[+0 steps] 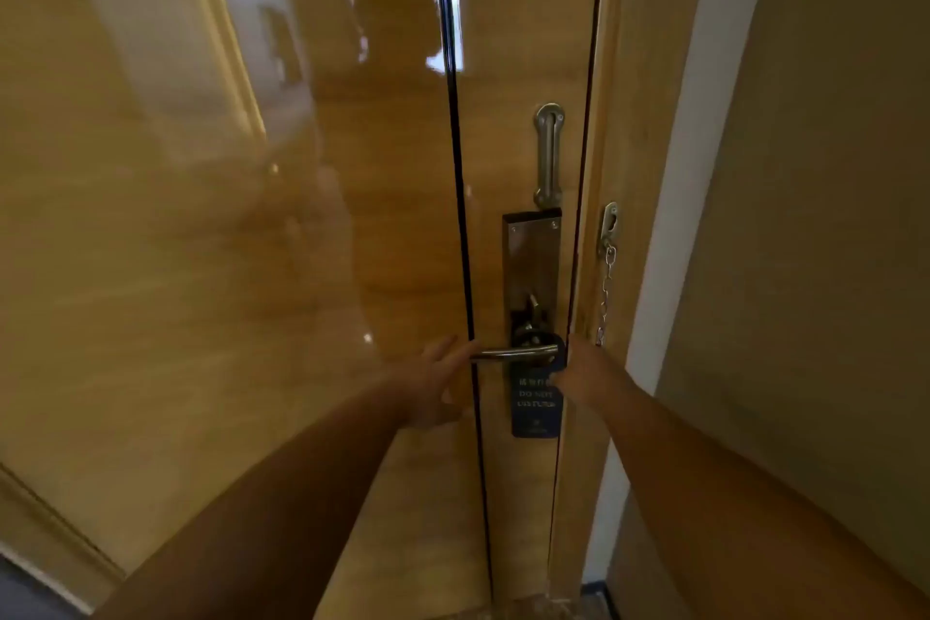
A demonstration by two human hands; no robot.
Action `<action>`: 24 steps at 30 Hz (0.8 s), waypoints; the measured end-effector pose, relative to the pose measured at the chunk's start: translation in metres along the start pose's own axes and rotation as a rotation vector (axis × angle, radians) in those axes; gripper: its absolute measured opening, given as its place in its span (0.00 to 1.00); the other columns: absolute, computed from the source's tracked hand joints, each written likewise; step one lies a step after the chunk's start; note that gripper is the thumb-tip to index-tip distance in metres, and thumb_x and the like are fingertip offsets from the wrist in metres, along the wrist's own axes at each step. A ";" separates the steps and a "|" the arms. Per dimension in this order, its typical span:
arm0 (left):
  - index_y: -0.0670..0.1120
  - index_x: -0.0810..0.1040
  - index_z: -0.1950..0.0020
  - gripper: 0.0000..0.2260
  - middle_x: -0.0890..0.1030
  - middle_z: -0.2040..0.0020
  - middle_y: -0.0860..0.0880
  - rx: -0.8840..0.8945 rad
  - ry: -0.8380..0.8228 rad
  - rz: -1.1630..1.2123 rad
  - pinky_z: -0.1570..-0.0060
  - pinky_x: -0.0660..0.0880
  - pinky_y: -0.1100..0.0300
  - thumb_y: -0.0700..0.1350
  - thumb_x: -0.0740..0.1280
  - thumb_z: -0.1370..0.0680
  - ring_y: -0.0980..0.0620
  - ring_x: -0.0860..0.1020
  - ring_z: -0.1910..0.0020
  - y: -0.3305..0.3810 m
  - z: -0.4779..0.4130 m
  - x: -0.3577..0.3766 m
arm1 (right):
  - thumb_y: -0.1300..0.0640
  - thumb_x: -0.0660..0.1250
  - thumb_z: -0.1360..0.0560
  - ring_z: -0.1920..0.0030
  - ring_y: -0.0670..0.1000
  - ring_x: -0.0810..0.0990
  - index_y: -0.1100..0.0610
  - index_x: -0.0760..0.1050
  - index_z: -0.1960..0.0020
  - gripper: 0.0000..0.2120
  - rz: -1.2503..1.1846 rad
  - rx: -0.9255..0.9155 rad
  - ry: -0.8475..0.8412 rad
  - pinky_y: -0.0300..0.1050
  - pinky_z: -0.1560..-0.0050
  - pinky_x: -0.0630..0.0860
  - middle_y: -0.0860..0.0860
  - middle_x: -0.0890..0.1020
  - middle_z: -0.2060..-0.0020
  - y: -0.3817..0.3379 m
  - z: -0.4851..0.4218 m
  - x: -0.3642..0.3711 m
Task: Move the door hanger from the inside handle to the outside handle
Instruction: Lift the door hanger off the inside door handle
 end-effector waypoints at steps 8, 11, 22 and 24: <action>0.57 0.45 0.25 0.36 0.58 0.25 0.43 -0.063 -0.025 0.148 0.36 0.65 0.49 0.50 0.66 0.24 0.41 0.63 0.31 0.010 -0.042 0.007 | 0.60 0.64 0.25 0.49 0.58 0.80 0.59 0.75 0.43 0.11 -0.087 0.134 -0.011 0.52 0.48 0.79 0.58 0.80 0.50 0.015 -0.037 -0.003; 0.57 0.47 0.26 0.35 0.61 0.27 0.42 -0.098 -0.019 0.149 0.38 0.66 0.51 0.51 0.66 0.25 0.41 0.65 0.33 0.004 -0.045 0.009 | 0.61 0.65 0.25 0.53 0.57 0.81 0.59 0.77 0.48 0.06 -0.064 0.143 0.006 0.51 0.49 0.79 0.58 0.81 0.54 0.020 -0.041 -0.002; 0.54 0.52 0.26 0.32 0.71 0.33 0.43 -0.171 -0.112 0.091 0.42 0.70 0.50 0.49 0.67 0.24 0.44 0.71 0.38 -0.014 -0.037 0.000 | 0.64 0.71 0.29 0.53 0.58 0.83 0.59 0.79 0.52 0.07 -0.078 0.191 -0.059 0.55 0.46 0.81 0.58 0.82 0.55 0.025 -0.046 -0.004; 0.52 0.54 0.26 0.31 0.72 0.34 0.43 -0.174 -0.137 0.090 0.43 0.70 0.51 0.49 0.67 0.24 0.44 0.72 0.39 -0.018 -0.036 -0.003 | 0.64 0.71 0.29 0.54 0.57 0.83 0.58 0.78 0.54 0.06 -0.059 0.196 -0.049 0.55 0.47 0.81 0.57 0.81 0.56 0.024 -0.047 -0.006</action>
Point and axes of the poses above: each hand's wrist, its own z-axis away from the middle knuckle, its own x-axis out of the palm, y = z × x, the point moved 4 cm from there along -z, towards the middle knuckle
